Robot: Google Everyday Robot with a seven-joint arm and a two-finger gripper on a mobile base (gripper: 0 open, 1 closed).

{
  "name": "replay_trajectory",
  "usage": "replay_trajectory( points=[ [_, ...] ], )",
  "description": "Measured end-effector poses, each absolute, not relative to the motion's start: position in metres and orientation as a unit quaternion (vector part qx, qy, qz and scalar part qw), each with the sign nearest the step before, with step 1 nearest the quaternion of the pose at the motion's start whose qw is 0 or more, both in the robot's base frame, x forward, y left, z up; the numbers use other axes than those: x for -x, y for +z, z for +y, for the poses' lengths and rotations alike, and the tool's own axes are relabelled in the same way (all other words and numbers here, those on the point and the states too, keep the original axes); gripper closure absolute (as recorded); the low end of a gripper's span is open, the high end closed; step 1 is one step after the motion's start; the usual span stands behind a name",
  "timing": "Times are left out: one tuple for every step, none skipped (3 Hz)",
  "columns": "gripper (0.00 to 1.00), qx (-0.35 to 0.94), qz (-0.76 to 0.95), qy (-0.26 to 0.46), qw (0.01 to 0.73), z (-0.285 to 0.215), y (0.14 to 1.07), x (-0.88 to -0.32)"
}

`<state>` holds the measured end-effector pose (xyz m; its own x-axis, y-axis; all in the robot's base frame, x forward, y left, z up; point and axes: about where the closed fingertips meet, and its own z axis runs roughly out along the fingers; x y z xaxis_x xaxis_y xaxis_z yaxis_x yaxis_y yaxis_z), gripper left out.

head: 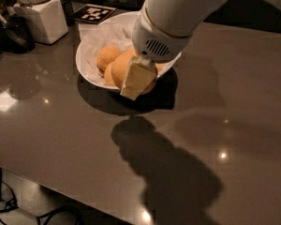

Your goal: Pick orange from white bowl

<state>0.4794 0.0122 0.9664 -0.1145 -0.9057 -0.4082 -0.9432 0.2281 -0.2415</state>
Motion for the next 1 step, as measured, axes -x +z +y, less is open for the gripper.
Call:
replay_trajectory(
  points=[
    [1.0, 0.62, 0.746, 0.04, 0.239, 0.0116, 0.9642, -0.4778]
  ],
)
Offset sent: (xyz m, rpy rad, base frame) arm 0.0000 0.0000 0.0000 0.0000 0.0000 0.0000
